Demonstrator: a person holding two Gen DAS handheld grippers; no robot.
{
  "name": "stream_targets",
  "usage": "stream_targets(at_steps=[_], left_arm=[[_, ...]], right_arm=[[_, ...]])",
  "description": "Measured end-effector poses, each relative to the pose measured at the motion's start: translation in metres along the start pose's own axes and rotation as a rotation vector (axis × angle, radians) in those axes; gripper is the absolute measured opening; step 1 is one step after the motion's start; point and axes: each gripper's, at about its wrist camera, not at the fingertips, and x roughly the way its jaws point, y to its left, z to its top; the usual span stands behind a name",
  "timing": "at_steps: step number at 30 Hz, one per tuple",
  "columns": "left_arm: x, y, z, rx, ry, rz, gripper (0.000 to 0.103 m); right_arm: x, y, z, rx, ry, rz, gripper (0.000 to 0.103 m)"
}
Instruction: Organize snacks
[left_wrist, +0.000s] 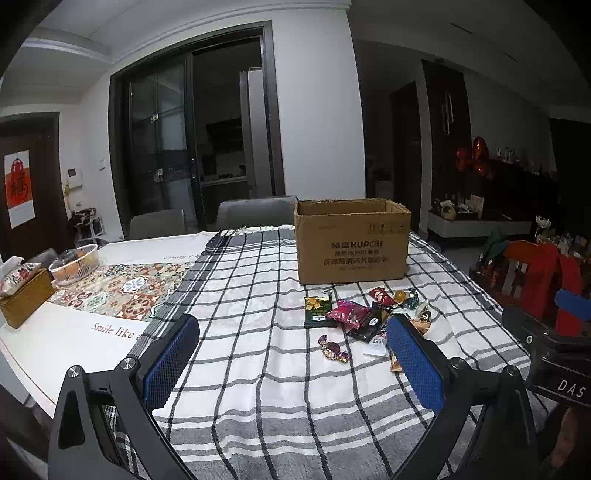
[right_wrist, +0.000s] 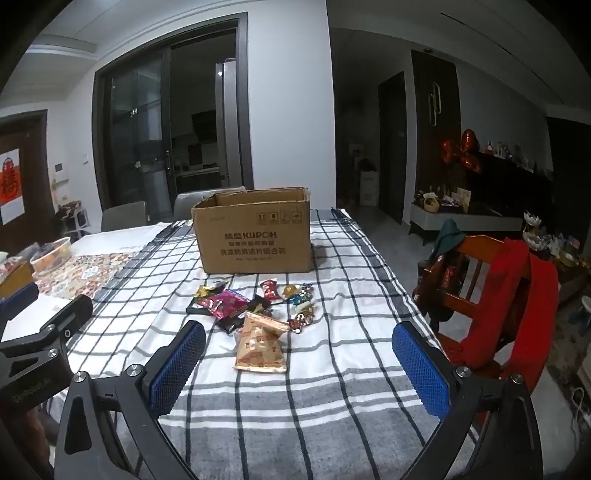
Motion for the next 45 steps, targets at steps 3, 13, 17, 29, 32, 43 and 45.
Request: stream_targets(at_steps=[3,13,17,29,32,43,45], left_arm=[[-0.0021,-0.0004,0.0010,0.000,-0.007,-0.006,0.103],[-0.0041,-0.0012,0.0022,0.003,-0.014,-0.011,0.103],[-0.0054,-0.0012,0.0017,0.002,-0.015,-0.013,0.103],[-0.0069,-0.0026,0.0019,0.007,-0.019,-0.016,0.103],[-0.0069,-0.0025,0.0019,0.006,-0.019,-0.015,0.103],[-0.0081,-0.0022,0.0012,0.005,-0.019,-0.017,0.103],[-0.0080,-0.0022,0.0010,0.006,-0.020,-0.016,0.103]], right_arm=[[-0.0015,0.0008,0.0011,0.001,-0.002,0.002,0.102],[-0.0046,0.0012,0.0027,0.001,-0.009,0.005,0.102],[-0.0046,0.0010,0.0023,0.000,-0.010,0.005,0.102],[-0.0053,0.0013,0.0019,0.002,-0.012,0.006,0.102],[-0.0055,0.0014,0.0018,0.002,-0.011,0.006,0.102],[-0.0059,0.0014,0.0018,0.002,-0.012,0.005,0.102],[-0.0058,0.0012,0.0018,0.002,-0.012,0.006,0.102]])
